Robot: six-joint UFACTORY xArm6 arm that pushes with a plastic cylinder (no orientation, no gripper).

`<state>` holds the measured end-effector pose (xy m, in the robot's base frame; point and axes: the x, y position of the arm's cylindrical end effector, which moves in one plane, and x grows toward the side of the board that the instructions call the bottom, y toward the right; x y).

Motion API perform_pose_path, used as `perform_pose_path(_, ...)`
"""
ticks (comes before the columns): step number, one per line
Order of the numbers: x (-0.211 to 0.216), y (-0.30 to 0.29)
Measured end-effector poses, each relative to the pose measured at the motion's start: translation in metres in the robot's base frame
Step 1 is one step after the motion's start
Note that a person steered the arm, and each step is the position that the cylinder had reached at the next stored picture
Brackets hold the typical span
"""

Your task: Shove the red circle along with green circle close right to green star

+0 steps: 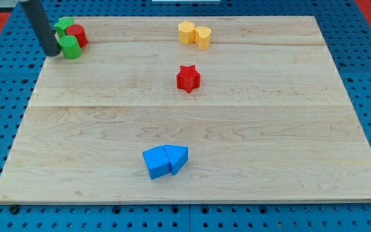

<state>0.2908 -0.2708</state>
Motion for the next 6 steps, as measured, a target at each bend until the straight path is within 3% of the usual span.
perform_pose_path(2, -0.026, -0.033)
perform_pose_path(3, -0.032, 0.000)
perform_pose_path(4, -0.016, -0.034)
perform_pose_path(6, 0.033, 0.022)
